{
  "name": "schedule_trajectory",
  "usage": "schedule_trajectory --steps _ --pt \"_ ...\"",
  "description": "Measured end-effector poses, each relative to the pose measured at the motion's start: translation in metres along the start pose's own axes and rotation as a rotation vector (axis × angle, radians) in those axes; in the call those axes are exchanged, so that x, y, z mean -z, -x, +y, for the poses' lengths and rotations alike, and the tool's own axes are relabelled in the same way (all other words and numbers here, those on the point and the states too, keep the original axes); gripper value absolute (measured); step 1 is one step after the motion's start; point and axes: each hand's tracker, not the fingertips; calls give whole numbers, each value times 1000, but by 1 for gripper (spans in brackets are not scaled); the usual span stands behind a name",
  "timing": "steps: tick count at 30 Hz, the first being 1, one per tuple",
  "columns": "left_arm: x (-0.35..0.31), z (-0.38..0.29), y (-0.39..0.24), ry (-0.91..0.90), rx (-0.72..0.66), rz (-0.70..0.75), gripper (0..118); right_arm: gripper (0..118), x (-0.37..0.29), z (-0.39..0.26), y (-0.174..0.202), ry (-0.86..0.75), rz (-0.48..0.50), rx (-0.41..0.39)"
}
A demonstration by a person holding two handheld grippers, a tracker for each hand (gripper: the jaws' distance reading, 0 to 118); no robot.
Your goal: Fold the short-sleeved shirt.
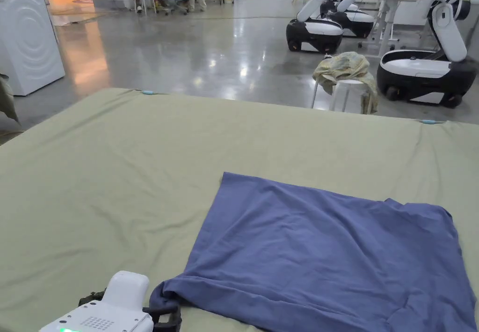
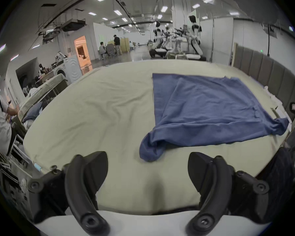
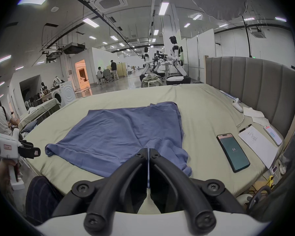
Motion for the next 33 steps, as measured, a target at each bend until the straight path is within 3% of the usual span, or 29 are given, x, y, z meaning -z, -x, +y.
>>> schedule_trajectory --steps 5,7,8,9,10,11,12,14,15,17,18,21,22,23,24,25,27,30,33 --pt "45 13 3 72 -11 -69 95 3 9 9 -9 62 -33 10" --pt "54 18 0 111 22 -83 90 3 15 11 -13 112 -60 -10" --pt "59 21 -2 134 57 -76 77 3 19 13 -16 146 -73 -21" --pt "62 24 -5 137 73 -65 32 3 22 14 -19 172 -86 -25" --pt "61 26 -2 146 74 -66 7 4 26 15 -22 201 -95 -26" --pt "62 29 -3 151 62 -73 7 5 28 15 -26 220 -108 -24" --pt "62 29 -5 140 30 -82 7 24 32 16 -30 238 -108 -25" --pt "50 34 -12 139 30 -89 7 105 45 13 -37 309 -83 -38" --pt "48 35 -16 139 33 -84 7 118 54 9 -39 338 -90 -47" --pt "44 35 -20 129 40 -86 7 117 60 4 -37 399 -55 -58" --pt "38 36 -19 129 38 -86 7 112 61 6 -37 339 -7 -54" --pt "33 36 -22 125 25 -77 7 103 70 0 -26 479 -16 -69" --pt "32 36 -21 125 21 -73 7 84 73 -3 -25 495 -14 -83" --pt "31 35 -23 124 21 -73 7 37 78 -14 -31 476 -45 -94" --pt "29 35 -26 124 25 -76 7 4 81 -18 -33 467 -77 -96" --pt "27 34 -27 125 26 -76 7 4 79 -18 -36 439 -79 -64" --pt "22 34 -23 107 15 -66 7 4 67 -5 -37 425 14 2" --pt "13 38 -18 78 3 -80 7 4 55 5 -37 380 -16 -34" --pt "-5 50 -20 37 21 -94 7 4 42 29 -43 307 21 20"
